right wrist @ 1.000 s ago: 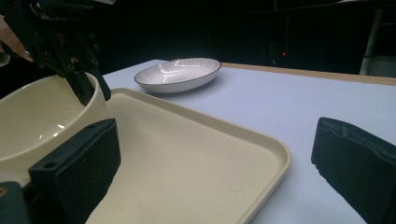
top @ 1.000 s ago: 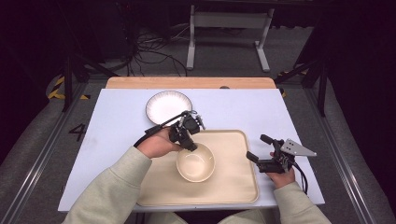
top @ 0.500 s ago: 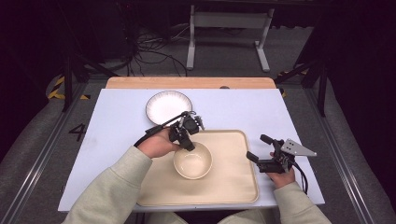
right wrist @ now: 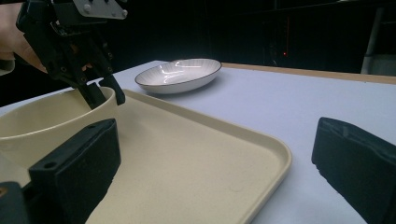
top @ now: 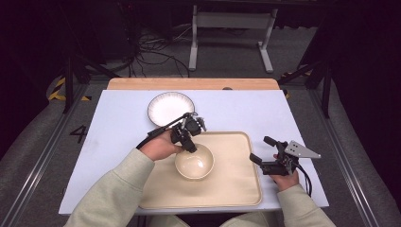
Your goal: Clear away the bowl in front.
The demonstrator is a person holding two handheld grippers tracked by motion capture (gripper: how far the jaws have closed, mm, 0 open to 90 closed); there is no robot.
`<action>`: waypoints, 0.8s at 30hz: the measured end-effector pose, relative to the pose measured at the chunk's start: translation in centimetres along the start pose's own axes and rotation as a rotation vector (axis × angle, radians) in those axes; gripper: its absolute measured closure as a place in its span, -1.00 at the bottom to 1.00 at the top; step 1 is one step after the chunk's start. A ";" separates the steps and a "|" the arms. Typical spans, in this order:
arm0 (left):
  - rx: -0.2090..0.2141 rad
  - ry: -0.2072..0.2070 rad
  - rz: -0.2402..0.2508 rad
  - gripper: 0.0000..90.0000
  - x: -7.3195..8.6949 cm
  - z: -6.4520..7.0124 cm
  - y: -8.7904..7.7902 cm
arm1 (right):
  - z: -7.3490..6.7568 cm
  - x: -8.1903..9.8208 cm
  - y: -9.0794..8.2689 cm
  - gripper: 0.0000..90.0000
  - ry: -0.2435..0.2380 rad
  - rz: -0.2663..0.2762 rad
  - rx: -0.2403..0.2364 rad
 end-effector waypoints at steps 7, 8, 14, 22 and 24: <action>-0.043 0.021 0.073 0.31 0.2 0.6 -1.6 | 0.0 0.0 0.1 -0.96 -0.005 -0.004 -0.003; -0.047 0.017 0.092 0.30 0.2 0.8 -2.0 | 0.0 0.0 0.1 -0.96 -0.004 -0.007 -0.001; -0.089 0.019 0.180 0.23 0.4 1.4 -3.9 | -0.1 0.1 0.3 -0.96 -0.009 -0.020 -0.008; -0.114 0.010 0.279 0.17 1.3 1.8 -5.5 | -0.1 0.1 0.3 -0.96 -0.004 -0.022 -0.018; -0.123 0.006 0.312 0.16 1.8 1.9 -6.0 | -0.1 0.1 0.3 -0.96 -0.004 -0.023 -0.018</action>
Point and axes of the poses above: each handheld gripper's, and its own axes: y roughly forward along the jaws, x roughly out of its underside, z roughly to its right, the point moved 7 cm from there along y, roughly forward along the jaws, and after that the axes turned 10 degrees about z, right-handed, at the moved point
